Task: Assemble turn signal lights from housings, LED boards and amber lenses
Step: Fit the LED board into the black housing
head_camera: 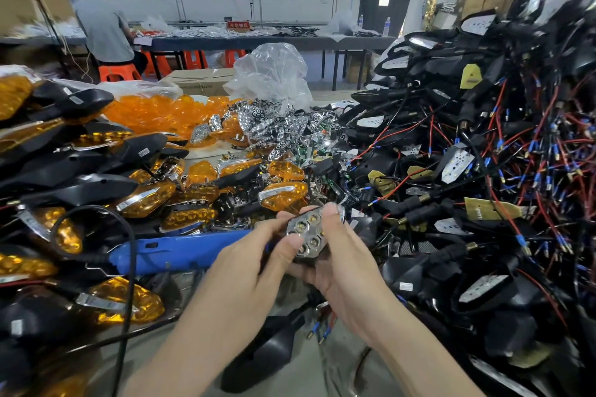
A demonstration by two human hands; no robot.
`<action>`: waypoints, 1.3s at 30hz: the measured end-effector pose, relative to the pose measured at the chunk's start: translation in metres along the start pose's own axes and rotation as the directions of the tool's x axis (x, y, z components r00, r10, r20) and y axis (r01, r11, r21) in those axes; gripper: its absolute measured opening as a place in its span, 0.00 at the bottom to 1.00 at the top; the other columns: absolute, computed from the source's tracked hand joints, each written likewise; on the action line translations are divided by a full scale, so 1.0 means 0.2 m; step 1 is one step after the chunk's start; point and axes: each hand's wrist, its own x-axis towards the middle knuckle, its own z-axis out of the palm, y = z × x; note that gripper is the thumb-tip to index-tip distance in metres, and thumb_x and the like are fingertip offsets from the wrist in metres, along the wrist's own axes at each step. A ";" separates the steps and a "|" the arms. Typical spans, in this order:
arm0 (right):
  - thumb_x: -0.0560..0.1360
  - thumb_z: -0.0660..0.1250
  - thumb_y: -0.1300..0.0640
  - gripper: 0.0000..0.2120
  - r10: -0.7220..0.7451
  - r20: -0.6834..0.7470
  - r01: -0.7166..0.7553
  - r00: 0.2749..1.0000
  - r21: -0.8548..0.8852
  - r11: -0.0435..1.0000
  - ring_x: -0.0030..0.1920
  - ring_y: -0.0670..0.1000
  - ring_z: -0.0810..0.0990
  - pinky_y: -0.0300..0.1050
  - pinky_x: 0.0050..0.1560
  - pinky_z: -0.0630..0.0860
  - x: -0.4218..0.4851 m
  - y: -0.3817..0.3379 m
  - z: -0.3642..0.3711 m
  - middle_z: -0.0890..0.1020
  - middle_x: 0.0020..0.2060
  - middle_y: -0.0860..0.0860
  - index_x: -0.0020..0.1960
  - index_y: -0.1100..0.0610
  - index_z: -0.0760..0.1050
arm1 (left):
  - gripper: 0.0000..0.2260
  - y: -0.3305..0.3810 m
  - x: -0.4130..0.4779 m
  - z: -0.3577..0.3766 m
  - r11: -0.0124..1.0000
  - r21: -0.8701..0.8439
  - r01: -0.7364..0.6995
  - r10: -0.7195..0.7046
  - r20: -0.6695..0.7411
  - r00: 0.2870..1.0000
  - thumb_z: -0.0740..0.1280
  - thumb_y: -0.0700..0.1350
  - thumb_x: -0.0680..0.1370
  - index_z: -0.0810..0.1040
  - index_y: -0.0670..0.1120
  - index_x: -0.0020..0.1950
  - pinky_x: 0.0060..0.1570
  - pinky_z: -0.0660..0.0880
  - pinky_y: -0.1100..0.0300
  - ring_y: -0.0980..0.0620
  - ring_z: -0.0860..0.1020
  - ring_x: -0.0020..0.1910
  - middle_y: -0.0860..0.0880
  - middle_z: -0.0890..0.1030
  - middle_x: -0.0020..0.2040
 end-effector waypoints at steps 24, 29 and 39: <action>0.79 0.58 0.41 0.16 -0.146 -0.024 0.130 0.989 -0.325 0.937 0.47 0.52 0.87 0.48 0.38 0.83 0.03 0.08 -0.04 0.87 0.52 0.51 0.45 0.47 0.81 | 0.08 0.02 0.01 0.09 0.887 -0.347 0.304 -0.312 0.036 0.950 0.63 0.46 0.82 0.79 0.57 0.48 0.39 0.71 0.65 0.63 0.81 0.39 0.61 0.83 0.38; 0.78 0.64 0.38 0.20 -0.160 -0.068 0.129 0.985 -0.334 0.934 0.44 0.53 0.86 0.47 0.39 0.82 0.04 0.07 -0.06 0.87 0.48 0.56 0.50 0.55 0.82 | 0.09 0.05 -0.01 0.10 0.877 -0.383 0.292 -0.283 0.080 0.956 0.59 0.56 0.82 0.78 0.62 0.55 0.43 0.69 0.71 0.72 0.77 0.47 0.69 0.81 0.46; 0.81 0.60 0.43 0.15 -0.195 -0.026 0.171 0.981 -0.378 0.910 0.55 0.54 0.86 0.54 0.48 0.84 0.04 0.10 -0.05 0.87 0.53 0.51 0.47 0.49 0.82 | 0.08 0.03 0.01 0.13 0.879 -0.390 0.275 -0.300 -0.003 0.954 0.60 0.50 0.83 0.78 0.58 0.55 0.42 0.69 0.65 0.68 0.77 0.41 0.67 0.79 0.37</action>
